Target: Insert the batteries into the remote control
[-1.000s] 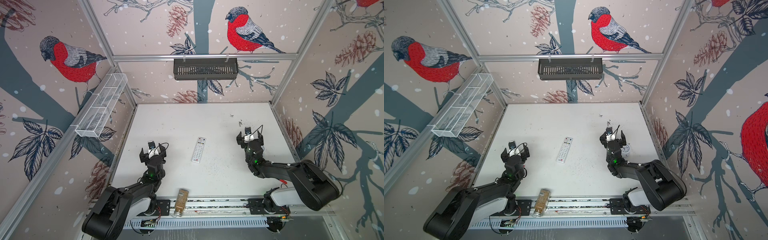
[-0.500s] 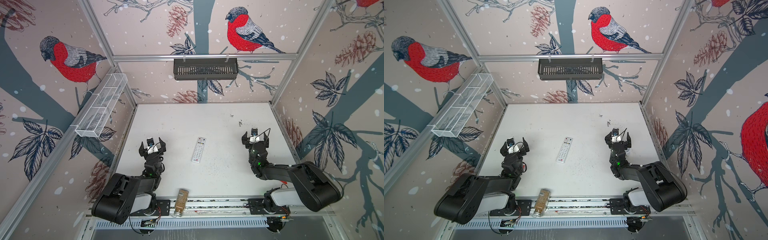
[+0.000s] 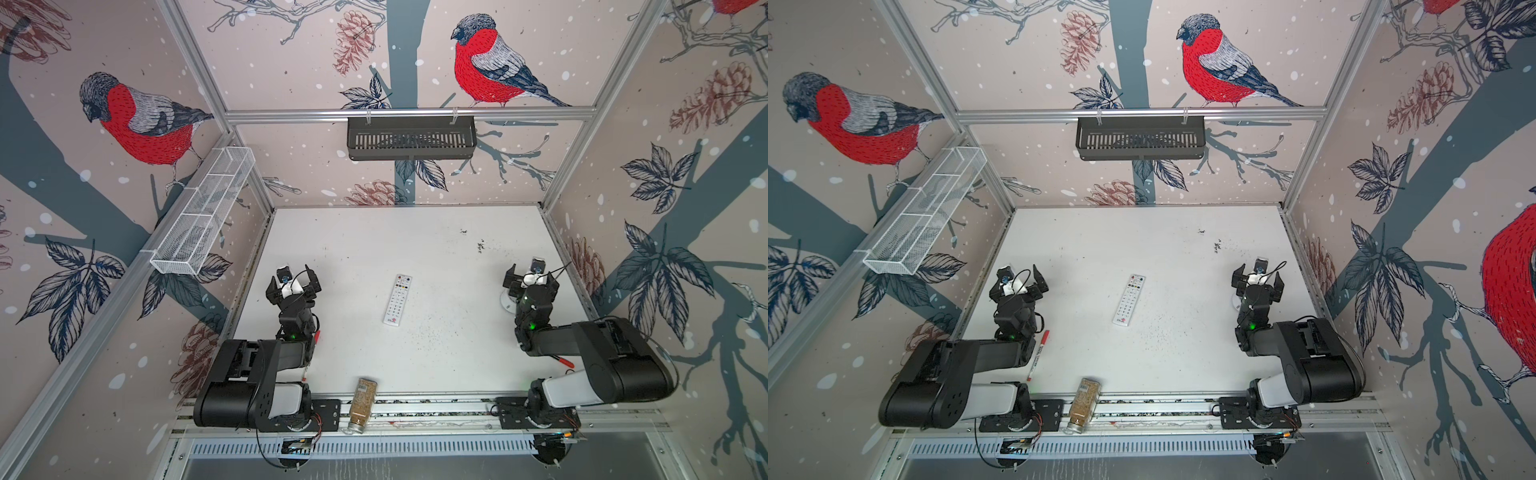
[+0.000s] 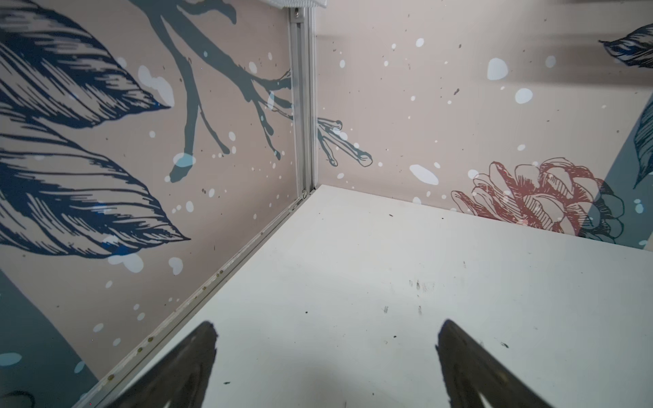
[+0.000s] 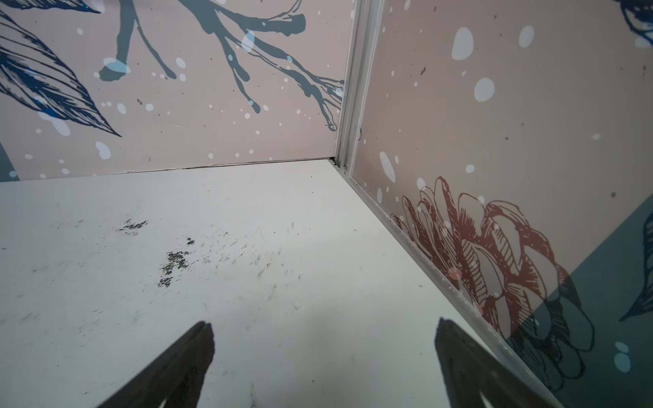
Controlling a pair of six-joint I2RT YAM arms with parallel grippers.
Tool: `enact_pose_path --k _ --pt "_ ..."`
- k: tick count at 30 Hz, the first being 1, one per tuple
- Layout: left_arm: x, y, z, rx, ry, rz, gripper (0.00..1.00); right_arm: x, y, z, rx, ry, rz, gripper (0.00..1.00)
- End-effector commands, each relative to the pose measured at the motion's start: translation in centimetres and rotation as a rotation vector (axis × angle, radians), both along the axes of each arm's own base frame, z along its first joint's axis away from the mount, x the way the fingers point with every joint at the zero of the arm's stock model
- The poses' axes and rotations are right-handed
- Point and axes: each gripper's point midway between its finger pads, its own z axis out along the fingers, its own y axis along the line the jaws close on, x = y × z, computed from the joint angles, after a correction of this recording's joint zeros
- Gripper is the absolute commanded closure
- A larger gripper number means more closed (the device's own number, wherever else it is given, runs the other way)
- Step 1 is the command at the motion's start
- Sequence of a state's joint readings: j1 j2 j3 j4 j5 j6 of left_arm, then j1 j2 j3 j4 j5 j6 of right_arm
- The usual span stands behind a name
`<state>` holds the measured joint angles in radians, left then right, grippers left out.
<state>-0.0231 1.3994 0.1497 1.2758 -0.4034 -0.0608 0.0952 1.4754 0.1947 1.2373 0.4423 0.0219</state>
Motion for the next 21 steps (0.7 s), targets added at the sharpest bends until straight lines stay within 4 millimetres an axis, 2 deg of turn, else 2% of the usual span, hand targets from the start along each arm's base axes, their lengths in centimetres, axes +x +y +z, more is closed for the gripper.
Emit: enact_pose_path --k 1,2,11,17,21 --pt "0.6 -1.6 -0.2 -0.027 -0.05 -0.109 0.03 0.6 1.1 0.2 0.055 -0.046 0.067 0.01" --pt "0.7 -1.9 -0.7 -0.022 -0.041 -0.13 0.03 0.7 1.2 0.2 0.052 -0.038 0.068 0.01" --pt "1.1 -2.1 -0.8 -0.014 -0.035 -0.142 0.02 0.7 1.2 0.0 0.054 -0.026 0.069 0.0" --pt "2.7 -2.8 -1.5 0.0 0.026 -0.177 0.02 0.9 1.2 -0.1 0.061 -0.021 0.073 0.0" --pt "2.7 -2.9 -1.4 0.003 0.022 -0.177 0.02 1.1 1.1 -0.2 0.072 -0.013 0.086 0.0"
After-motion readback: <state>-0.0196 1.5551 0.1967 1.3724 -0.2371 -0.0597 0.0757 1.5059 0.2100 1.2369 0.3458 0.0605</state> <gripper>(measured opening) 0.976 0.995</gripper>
